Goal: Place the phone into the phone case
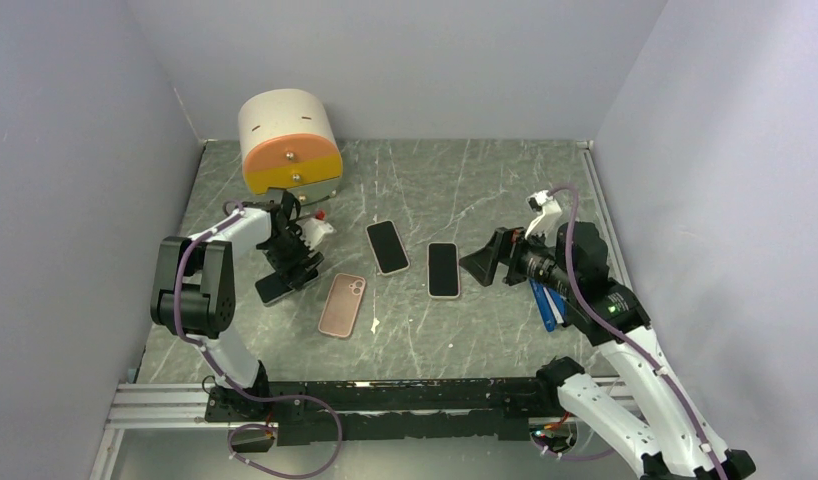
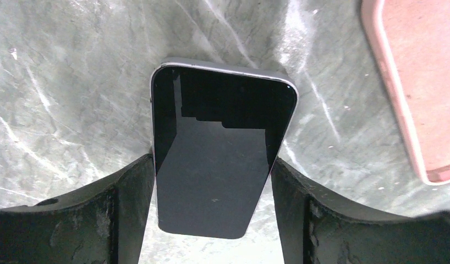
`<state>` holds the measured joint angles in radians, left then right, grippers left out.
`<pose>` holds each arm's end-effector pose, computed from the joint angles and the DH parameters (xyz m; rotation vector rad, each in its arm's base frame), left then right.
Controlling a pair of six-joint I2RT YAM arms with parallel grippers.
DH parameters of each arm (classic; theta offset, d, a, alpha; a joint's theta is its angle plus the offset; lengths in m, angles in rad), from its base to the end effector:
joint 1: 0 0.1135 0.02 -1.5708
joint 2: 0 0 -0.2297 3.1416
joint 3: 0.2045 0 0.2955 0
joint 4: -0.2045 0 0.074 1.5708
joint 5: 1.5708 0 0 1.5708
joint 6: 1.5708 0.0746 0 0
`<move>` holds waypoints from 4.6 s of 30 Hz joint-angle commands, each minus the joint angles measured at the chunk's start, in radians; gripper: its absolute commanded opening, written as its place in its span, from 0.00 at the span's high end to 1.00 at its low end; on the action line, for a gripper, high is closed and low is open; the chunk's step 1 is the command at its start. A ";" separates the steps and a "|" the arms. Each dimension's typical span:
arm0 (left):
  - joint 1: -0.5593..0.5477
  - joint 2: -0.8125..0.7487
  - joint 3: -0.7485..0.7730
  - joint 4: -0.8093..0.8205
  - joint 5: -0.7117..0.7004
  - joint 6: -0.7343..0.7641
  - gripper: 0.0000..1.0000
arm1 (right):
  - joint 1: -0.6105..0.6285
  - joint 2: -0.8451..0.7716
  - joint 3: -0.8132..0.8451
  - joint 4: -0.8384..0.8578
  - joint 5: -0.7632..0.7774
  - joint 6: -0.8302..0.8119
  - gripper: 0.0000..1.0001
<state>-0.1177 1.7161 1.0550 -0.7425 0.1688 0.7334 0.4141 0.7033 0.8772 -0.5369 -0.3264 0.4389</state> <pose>0.3392 -0.0527 0.0650 1.2273 2.6575 -0.1617 0.2235 0.1244 0.3199 -0.2028 2.0065 0.8723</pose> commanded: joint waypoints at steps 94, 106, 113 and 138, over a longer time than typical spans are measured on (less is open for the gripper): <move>-0.137 -0.064 -0.107 0.120 -0.196 -0.460 0.21 | 0.002 -0.228 -0.175 0.111 0.009 0.170 0.01; -0.137 -0.051 -0.084 0.088 -0.126 -0.476 0.37 | 0.002 -0.243 -0.189 0.107 0.013 0.174 0.01; -0.138 -0.043 -0.041 0.047 -0.061 -0.525 0.47 | 0.003 -0.248 -0.192 0.106 0.021 0.170 0.01; -0.165 -0.067 0.133 -0.165 0.013 -0.668 0.56 | 0.003 -0.252 -0.207 0.122 0.010 0.194 0.01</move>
<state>-0.2592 1.6653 1.1183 -0.8433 0.1635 0.1333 0.4141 0.4625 0.6613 -0.4614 -0.3191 0.6186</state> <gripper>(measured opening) 0.732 0.989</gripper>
